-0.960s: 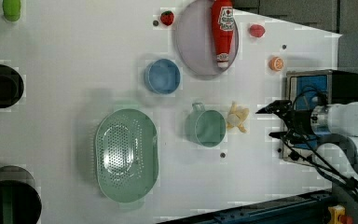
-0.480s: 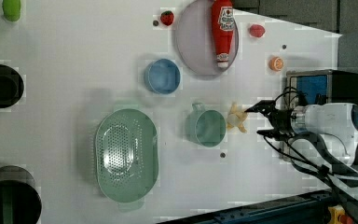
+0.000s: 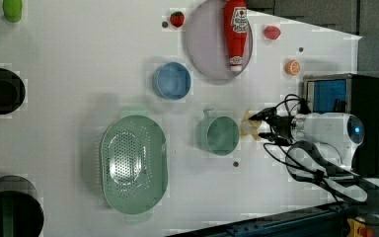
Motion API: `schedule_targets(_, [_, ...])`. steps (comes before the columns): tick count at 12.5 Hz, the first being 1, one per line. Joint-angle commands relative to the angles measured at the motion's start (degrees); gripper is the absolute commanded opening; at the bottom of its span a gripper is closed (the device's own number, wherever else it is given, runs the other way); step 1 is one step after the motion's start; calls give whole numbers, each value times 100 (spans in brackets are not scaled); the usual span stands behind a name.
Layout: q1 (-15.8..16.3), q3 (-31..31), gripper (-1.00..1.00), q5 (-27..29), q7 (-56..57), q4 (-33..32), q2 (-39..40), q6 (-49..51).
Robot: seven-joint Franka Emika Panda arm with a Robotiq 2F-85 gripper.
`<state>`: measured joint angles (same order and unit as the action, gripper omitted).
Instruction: Pick banana from table and place on oven.
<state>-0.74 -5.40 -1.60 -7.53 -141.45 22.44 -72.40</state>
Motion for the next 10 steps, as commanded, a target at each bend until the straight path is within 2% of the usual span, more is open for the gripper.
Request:
schedule_targets(1, [-26,116,-4,-7,-139,-49,-126,-323])
schedule_targets(3, [-25,126,-47,-5,-140,-52,-183,-321])
schedule_targets(5, [-21,142,-48,3,-169,-49,-465,-266])
schedule_targets(7, [-15,180,-48,4,-169,-15,-1083,196])
schedule_targets(10, [18,247,-48,4,-170,325,-2339,1980])
